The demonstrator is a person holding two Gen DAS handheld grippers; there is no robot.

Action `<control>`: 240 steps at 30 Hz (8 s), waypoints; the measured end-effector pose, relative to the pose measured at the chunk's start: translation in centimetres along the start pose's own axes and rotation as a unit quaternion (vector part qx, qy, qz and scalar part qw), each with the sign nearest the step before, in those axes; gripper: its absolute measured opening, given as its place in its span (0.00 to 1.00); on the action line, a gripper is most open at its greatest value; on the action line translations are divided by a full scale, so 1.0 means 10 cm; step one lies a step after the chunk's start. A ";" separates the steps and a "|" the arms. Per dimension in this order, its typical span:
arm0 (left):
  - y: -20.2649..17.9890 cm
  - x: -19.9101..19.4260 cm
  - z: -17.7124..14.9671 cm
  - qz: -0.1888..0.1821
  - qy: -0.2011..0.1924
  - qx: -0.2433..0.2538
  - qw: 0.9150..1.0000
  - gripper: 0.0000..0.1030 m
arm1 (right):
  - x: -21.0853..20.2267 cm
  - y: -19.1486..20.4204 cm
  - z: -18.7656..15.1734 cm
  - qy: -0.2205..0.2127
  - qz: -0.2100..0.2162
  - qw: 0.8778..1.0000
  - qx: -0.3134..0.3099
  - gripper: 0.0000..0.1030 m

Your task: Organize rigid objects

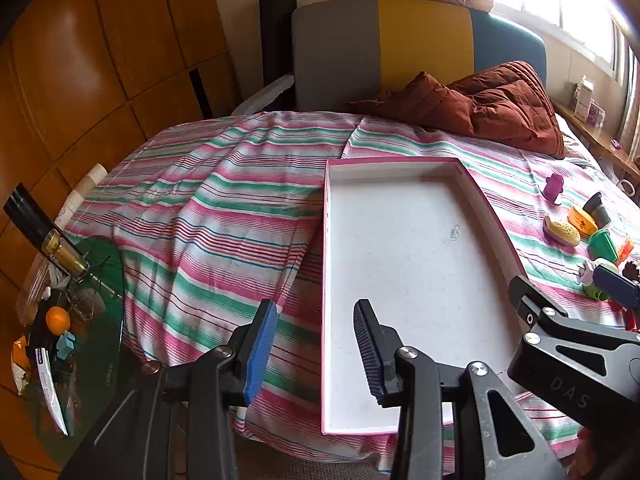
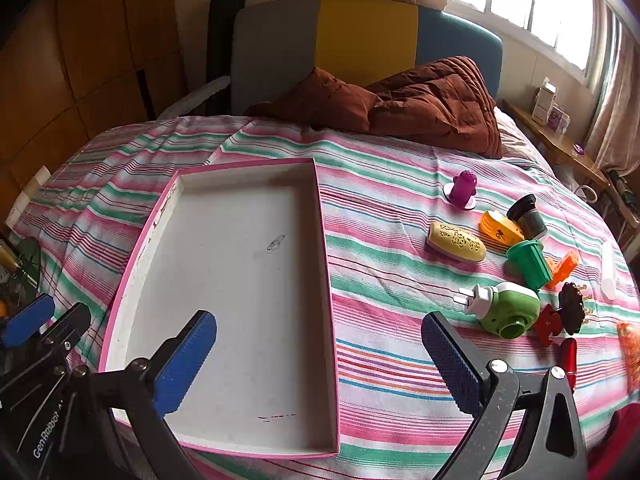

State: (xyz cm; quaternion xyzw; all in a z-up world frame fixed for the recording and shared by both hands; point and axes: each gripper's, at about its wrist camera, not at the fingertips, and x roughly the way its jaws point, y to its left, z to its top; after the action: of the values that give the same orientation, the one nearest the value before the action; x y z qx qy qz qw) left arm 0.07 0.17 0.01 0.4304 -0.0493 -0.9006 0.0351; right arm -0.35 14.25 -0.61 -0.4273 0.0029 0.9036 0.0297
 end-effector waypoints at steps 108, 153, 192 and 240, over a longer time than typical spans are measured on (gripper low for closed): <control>-2.94 0.11 0.29 -0.389 0.035 0.282 0.877 0.52 | 0.19 -3.22 -0.73 0.133 -0.009 0.966 0.219 0.26; -3.41 0.49 0.25 -0.288 0.037 0.326 0.900 0.53 | 0.17 -3.41 -0.72 0.123 -0.002 0.966 0.227 0.25; -0.41 1.29 0.98 -0.136 0.035 0.045 0.989 0.53 | 0.18 -2.53 -0.67 0.075 0.170 0.974 0.126 0.25; 0.41 0.71 0.39 -0.178 -0.027 -0.078 0.981 0.53 | 1.22 0.22 0.90 0.117 0.234 0.965 0.018 0.25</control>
State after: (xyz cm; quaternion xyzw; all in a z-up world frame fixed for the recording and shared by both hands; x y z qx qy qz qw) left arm -7.31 -4.41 -2.53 0.4034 0.0970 -0.9050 -0.0936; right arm -15.09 12.98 -4.38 -0.5173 0.1225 0.8287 -0.1750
